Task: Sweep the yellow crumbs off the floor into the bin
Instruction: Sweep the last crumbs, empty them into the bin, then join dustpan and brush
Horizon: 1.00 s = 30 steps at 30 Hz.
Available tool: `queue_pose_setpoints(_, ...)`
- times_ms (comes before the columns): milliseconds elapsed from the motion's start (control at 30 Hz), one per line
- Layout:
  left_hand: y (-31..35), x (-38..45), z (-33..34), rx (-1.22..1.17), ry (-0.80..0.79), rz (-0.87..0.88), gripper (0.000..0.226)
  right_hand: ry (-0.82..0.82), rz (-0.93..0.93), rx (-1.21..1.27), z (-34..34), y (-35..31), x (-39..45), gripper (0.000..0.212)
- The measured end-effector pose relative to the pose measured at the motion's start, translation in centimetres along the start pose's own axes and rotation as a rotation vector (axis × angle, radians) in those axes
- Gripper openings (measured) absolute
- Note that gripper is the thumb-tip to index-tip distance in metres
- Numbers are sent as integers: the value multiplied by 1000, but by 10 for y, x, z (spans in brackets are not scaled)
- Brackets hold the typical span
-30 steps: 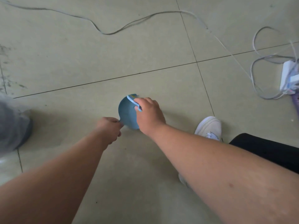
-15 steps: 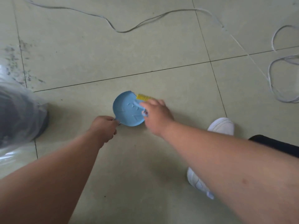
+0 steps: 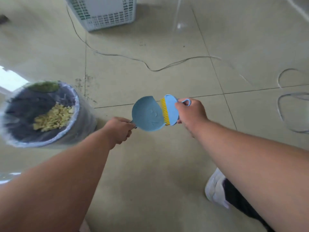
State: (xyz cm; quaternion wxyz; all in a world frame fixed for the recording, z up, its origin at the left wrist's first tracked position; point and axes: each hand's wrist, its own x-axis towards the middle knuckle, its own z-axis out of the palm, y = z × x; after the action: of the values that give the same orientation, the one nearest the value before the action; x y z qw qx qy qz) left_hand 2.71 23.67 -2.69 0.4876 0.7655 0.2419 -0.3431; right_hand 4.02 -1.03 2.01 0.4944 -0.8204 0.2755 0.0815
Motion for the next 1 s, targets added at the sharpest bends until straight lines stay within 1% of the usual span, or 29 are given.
queue_pose_setpoints(100,26,-39,-58,25,27,73,22,-27,-9,137,-3,-55,-29,19)
queue_pose_setpoints(167,41,-63,-104,94,87,108,21,-86,-39,175,8,-91,-49,17)
queue_pose_setpoints(233,50,-88,-152,165,162,142,24,-165,-87,193,30,-125,-68,18)
queue_pose_setpoints(333,51,-118,-220,272,334,176,28,-287,-159,213,75,-174,-98,15)
queue_pose_setpoints(400,40,-131,-257,469,474,191,28,-354,-210,197,107,-198,-119,12)
queue_pose_setpoints(467,20,-142,-282,636,632,191,21,-404,-258,138,141,-209,-135,14)
queue_pose_setpoints(533,-3,-153,-292,843,762,182,13,-440,-305,71,172,-208,-146,16)
queue_pose_setpoints(600,-19,-159,-297,978,821,194,16,-470,-341,25,194,-201,-156,22)
queue_pose_setpoints(667,-24,-158,-305,1012,872,203,20,-480,-359,13,205,-194,-160,28)
queue_pose_setpoints(733,-25,-151,-309,949,907,203,16,-469,-366,23,203,-191,-160,29)
queue_pose_setpoints(800,-21,-140,-307,771,878,187,15,-434,-365,46,189,-192,-157,19)
queue_pose_setpoints(867,-11,-132,-299,517,795,165,21,-377,-362,76,168,-197,-152,22)
queue_pose_setpoints(933,7,-131,-282,295,681,168,27,-319,-404,111,141,-201,-143,14)
queue_pose_setpoints(1000,28,-134,-256,169,553,189,26,-235,-545,62,111,-204,-133,14)
